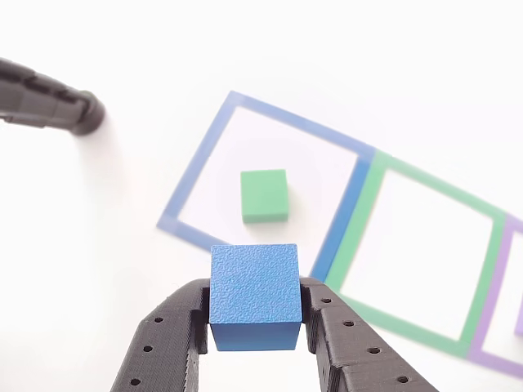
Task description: Tower of hanoi
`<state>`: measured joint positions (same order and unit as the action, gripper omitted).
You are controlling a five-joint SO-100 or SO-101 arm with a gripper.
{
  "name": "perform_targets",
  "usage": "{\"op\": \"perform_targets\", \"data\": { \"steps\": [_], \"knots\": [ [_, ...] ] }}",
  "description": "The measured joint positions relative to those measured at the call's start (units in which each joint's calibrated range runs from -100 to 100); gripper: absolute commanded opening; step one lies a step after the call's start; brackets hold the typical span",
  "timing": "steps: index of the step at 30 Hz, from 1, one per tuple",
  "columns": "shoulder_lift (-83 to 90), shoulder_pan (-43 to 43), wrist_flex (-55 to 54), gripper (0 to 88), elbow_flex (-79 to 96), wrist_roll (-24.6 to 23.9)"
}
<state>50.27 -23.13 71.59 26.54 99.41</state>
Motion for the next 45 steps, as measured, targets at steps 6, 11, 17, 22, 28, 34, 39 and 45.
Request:
{"op": "perform_targets", "data": {
  "steps": [6,11,17,22,28,34,39,45],
  "knots": [
    [-1.10,0.00,-20.39,3.9,18.10,0.00],
    [-6.67,0.16,-41.81,3.6,32.90,0.00],
    [-21.95,1.72,-71.75,3.7,42.04,0.00],
    [-30.31,1.64,-86.36,3.9,44.73,0.00],
    [-37.65,1.64,-95.91,3.9,45.08,0.00],
    [-44.07,1.56,-102.81,3.9,45.08,0.00],
    [-48.04,0.57,-106.42,3.9,44.65,0.00],
    [-51.08,0.00,-108.03,3.8,42.04,0.00]
  ]
}}
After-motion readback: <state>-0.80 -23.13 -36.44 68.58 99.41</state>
